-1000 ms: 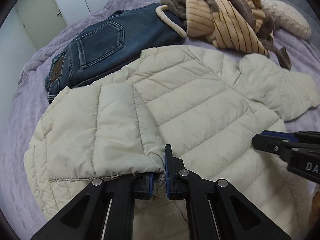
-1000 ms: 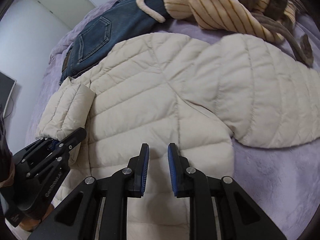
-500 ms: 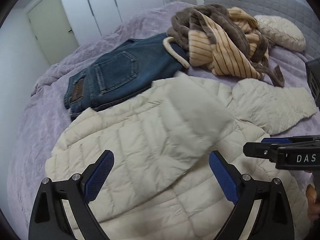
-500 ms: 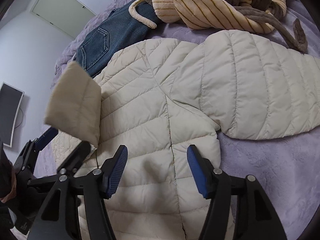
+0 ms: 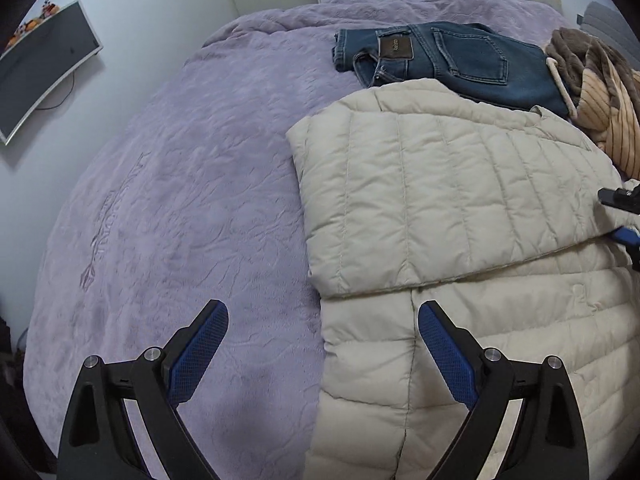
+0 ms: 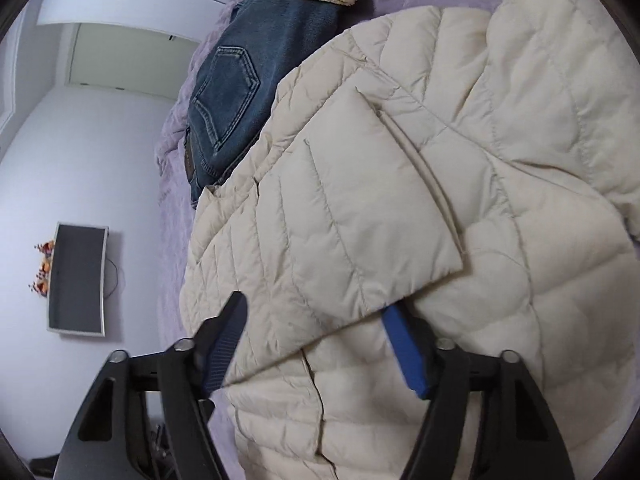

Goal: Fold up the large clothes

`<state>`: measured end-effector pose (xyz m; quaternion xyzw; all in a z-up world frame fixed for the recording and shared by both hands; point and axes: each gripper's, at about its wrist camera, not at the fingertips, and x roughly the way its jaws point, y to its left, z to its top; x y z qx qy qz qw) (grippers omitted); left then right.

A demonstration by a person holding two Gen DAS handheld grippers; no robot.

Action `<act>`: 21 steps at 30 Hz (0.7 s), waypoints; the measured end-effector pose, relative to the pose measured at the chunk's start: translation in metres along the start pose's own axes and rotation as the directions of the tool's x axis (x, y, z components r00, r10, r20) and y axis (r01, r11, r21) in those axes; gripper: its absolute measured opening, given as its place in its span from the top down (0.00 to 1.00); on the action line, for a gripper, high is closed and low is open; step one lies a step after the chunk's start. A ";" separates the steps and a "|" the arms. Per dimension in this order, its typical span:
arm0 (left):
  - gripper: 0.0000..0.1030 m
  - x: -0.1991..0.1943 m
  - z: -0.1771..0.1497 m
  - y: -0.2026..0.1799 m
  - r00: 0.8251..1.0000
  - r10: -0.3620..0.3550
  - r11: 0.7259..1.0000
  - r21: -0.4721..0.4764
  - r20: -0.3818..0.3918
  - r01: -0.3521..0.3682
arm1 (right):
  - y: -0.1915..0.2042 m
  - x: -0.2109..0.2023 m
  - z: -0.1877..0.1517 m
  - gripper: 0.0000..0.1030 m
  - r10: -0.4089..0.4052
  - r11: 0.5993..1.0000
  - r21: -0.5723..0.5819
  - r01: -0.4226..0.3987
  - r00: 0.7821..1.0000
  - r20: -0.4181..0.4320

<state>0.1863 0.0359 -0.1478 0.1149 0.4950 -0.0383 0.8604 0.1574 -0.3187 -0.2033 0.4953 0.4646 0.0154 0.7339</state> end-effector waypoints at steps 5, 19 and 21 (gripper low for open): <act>0.06 0.005 -0.003 -0.018 0.999 0.031 0.999 0.013 0.019 -0.031 | 0.045 0.019 0.008 0.96 0.058 0.996 -0.074 -0.058 0.998 -0.009; 0.06 0.044 0.031 0.031 0.961 0.267 0.963 -0.051 0.071 -0.264 | 0.069 -0.029 0.023 0.97 0.026 0.989 -0.148 0.001 0.983 0.183; 0.06 0.049 0.027 0.039 0.962 0.270 0.962 -0.067 0.047 -0.266 | 0.044 -0.027 0.023 0.97 -0.025 0.994 -0.102 0.044 0.983 0.180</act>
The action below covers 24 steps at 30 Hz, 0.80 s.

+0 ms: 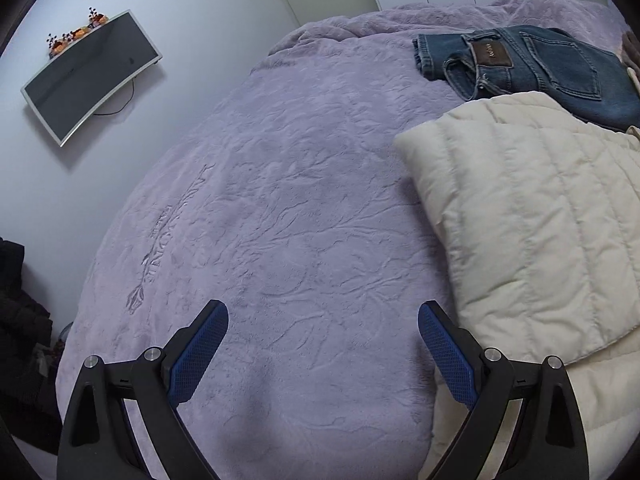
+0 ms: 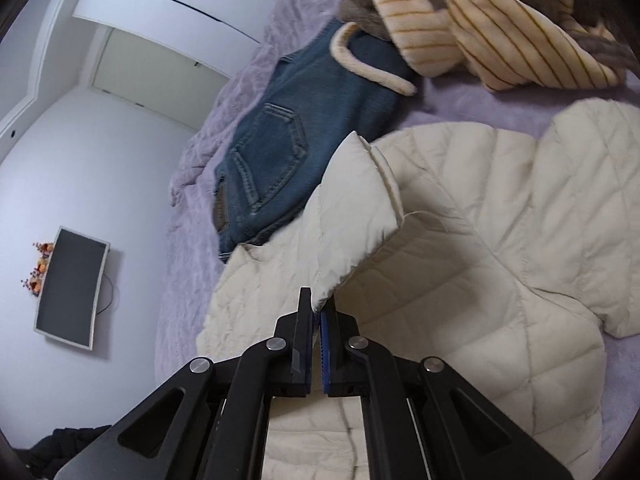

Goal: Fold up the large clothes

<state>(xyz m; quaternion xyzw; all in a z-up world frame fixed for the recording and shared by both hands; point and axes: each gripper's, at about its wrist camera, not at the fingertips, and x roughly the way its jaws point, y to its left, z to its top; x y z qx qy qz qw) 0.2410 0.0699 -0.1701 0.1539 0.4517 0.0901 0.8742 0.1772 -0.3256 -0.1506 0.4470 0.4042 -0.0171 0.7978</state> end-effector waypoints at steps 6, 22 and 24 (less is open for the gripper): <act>0.06 0.005 0.005 0.026 0.991 -0.118 0.982 -0.157 -0.057 0.108 | -0.049 0.008 -0.019 0.97 -0.068 0.994 0.078 0.074 0.995 -0.079; 0.06 0.060 0.071 -0.018 0.976 -0.204 0.976 -0.096 -0.070 0.197 | -0.063 0.015 -0.039 0.97 -0.115 0.990 0.065 0.124 0.985 -0.131; 0.06 0.063 0.075 -0.014 0.981 -0.184 0.980 -0.092 -0.066 0.178 | -0.062 0.018 -0.039 0.97 -0.113 0.991 0.055 0.122 0.984 -0.140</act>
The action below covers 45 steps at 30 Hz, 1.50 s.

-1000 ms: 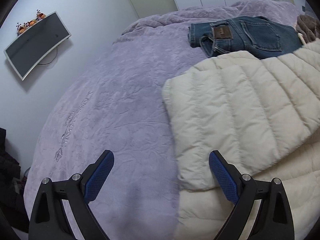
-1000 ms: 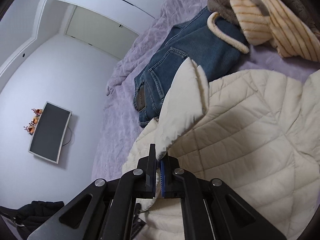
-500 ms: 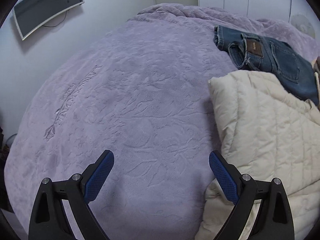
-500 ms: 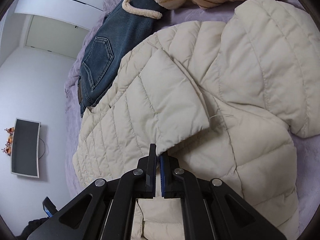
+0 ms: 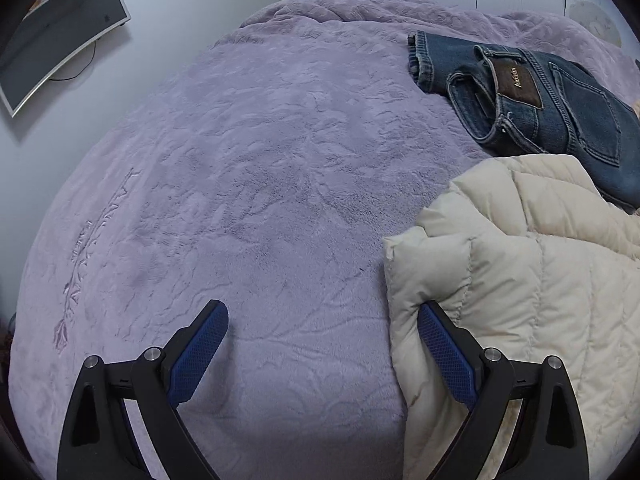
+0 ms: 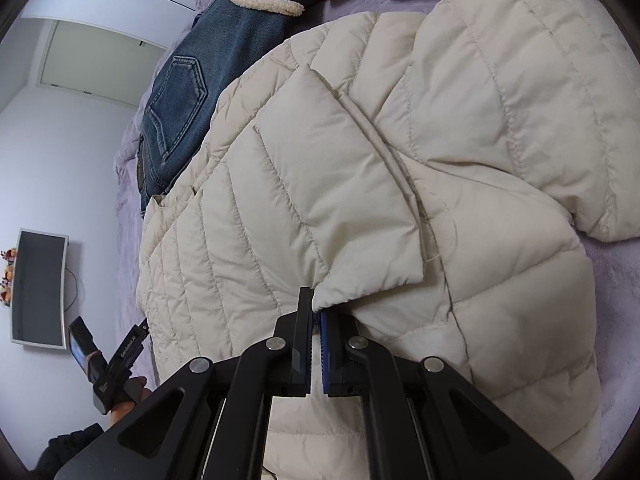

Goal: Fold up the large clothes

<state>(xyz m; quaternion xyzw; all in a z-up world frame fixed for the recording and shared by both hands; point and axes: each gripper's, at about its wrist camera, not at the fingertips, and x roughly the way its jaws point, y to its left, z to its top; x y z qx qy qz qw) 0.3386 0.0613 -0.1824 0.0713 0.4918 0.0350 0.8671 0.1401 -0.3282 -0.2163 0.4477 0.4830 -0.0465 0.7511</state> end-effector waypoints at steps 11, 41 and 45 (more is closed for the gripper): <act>0.06 -0.015 -0.004 0.042 0.931 -0.342 0.938 -0.106 -0.128 0.330 | 0.007 -0.008 -0.003 0.95 -0.006 0.999 -0.052 0.004 0.999 -0.039; 0.87 0.010 0.016 0.023 0.840 -0.518 0.855 -0.147 -0.163 0.498 | 0.049 -0.036 -0.008 0.50 -0.053 0.964 -0.254 0.083 0.991 0.123; 0.87 0.004 0.016 0.021 0.855 -0.492 0.869 -0.141 -0.161 0.474 | 0.056 -0.014 0.016 0.74 -0.089 0.960 -0.256 0.114 0.990 0.108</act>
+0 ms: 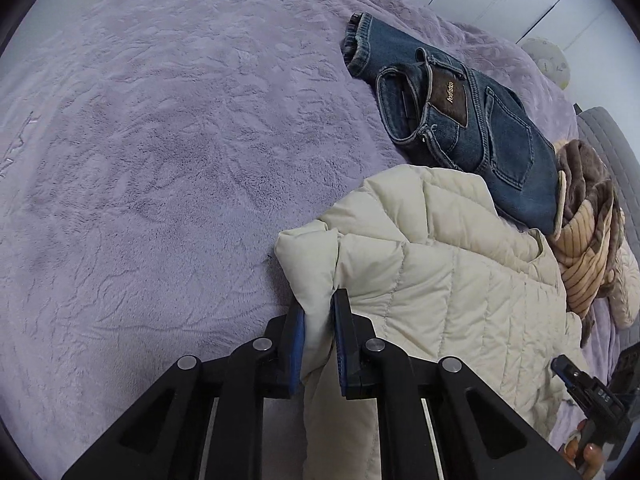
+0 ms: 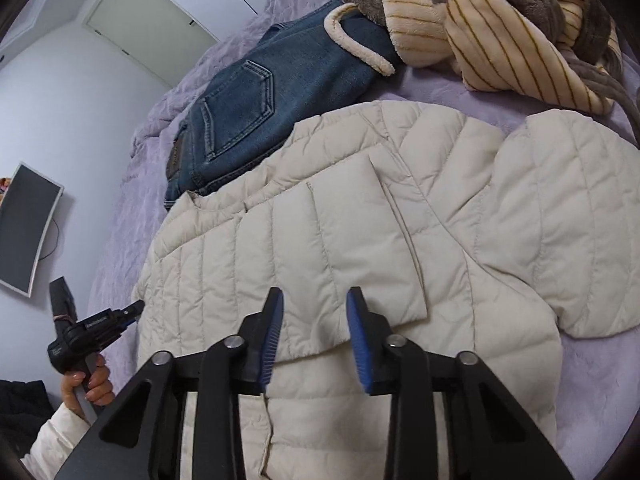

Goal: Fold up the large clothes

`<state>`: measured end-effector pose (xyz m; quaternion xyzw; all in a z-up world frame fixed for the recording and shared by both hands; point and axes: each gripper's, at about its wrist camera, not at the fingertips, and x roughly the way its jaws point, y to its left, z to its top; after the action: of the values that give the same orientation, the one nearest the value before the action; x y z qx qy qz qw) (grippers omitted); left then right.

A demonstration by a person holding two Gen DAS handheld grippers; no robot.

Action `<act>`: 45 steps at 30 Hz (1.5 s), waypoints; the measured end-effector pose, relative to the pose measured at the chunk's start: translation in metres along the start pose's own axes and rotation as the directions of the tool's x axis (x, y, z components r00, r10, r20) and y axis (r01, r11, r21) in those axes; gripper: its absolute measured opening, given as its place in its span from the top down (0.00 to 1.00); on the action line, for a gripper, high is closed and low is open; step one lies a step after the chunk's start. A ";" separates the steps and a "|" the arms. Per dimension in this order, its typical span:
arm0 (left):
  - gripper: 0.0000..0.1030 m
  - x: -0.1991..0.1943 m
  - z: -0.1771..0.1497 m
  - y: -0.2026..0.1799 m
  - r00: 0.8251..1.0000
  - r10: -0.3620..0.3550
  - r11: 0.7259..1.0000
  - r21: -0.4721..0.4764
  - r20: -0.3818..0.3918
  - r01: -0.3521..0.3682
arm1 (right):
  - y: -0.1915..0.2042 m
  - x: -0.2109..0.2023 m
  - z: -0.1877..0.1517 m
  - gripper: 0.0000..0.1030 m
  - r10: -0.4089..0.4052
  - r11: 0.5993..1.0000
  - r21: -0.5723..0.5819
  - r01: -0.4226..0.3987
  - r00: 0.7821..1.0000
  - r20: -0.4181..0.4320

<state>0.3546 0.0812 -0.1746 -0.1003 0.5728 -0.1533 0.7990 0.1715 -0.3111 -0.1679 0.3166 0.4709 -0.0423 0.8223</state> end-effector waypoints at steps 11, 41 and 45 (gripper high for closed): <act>0.87 -0.059 -0.027 -0.016 0.985 0.143 0.985 0.082 0.092 -0.151 | -0.033 0.021 -0.008 0.88 0.015 0.996 0.085 -0.007 0.996 -0.088; 0.04 -0.016 -0.171 -0.234 0.994 0.076 0.935 0.351 -0.072 -0.046 | -0.190 -0.117 -0.064 0.21 0.040 0.920 0.387 -0.053 0.998 0.043; 0.04 -0.010 -0.177 -0.255 0.994 0.035 0.935 0.355 -0.101 0.003 | -0.221 -0.131 -0.059 0.21 0.012 0.904 0.425 -0.044 0.997 0.078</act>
<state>0.1511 -0.1504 -0.1373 0.0583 0.5781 -0.2526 0.7737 -0.0263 -0.4836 -0.1900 0.4935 0.4153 -0.1437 0.7505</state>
